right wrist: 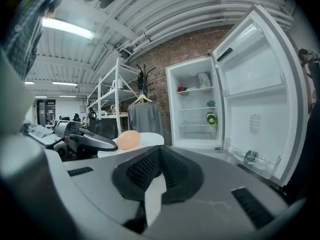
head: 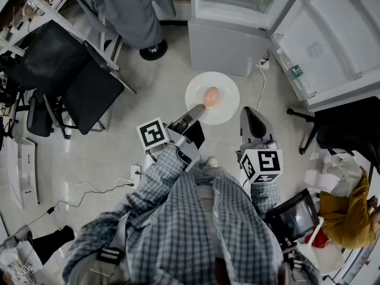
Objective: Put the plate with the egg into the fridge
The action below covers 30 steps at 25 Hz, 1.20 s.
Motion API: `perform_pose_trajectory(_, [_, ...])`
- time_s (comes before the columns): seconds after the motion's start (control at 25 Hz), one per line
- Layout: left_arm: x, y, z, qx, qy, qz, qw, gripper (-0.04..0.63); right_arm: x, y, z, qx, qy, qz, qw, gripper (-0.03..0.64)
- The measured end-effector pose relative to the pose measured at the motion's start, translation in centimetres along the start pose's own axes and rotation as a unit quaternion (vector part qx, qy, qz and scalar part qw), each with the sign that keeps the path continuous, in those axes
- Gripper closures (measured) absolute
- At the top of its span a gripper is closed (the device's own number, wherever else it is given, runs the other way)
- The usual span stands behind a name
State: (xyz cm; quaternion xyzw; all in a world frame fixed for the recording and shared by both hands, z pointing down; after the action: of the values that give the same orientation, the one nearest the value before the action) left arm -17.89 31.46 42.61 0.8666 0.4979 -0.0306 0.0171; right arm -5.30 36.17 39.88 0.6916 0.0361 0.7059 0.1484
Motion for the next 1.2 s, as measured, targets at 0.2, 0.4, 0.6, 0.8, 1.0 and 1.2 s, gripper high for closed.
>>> perform_pose_trajectory(0.2, [0.0,0.0,0.0,0.002,-0.001,-0.001,1.0,0.569,0.1,0.0,-0.1,-0.002,-0.001,-0.002,1.0,0.611])
perform_pose_trajectory(0.4, [0.0,0.0,0.0,0.002,-0.001,-0.002,1.0,0.569,0.1,0.0,-0.1,-0.001,-0.002,-0.003,1.0,0.611])
perform_pose_trajectory(0.6, [0.0,0.1,0.0,0.004,0.0,-0.002,1.0,0.569,0.4,0.1,-0.1,-0.007,0.023,-0.004,1.0,0.611])
perform_pose_trajectory(0.8, [-0.1,0.0,0.0,0.004,0.001,-0.003,1.0,0.569,0.7,0.2,-0.2,-0.011,0.037,-0.012,0.999,0.611])
perform_pose_trajectory(1.0, [-0.2,0.0,-0.1,0.004,-0.001,-0.006,1.0,0.569,0.9,0.3,-0.5,-0.01,0.03,-0.016,0.999,0.611])
perform_pose_trajectory(1.2, [-0.6,-0.1,0.0,0.008,-0.003,-0.012,0.9999,0.569,0.8,0.6,-1.1,-0.004,0.026,-0.018,0.999,0.611])
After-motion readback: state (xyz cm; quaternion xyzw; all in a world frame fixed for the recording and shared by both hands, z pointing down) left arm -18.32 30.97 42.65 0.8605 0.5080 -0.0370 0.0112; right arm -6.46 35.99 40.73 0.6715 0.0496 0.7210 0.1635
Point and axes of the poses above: the fingertips, and each gripper's own axes: y forward along the fingers, z to its right, x out of its underside, the point moved 1 cm from there along -y, backward along the fingers, and after that the axes turned 3 degrees about -y, right-handed, at the moved point
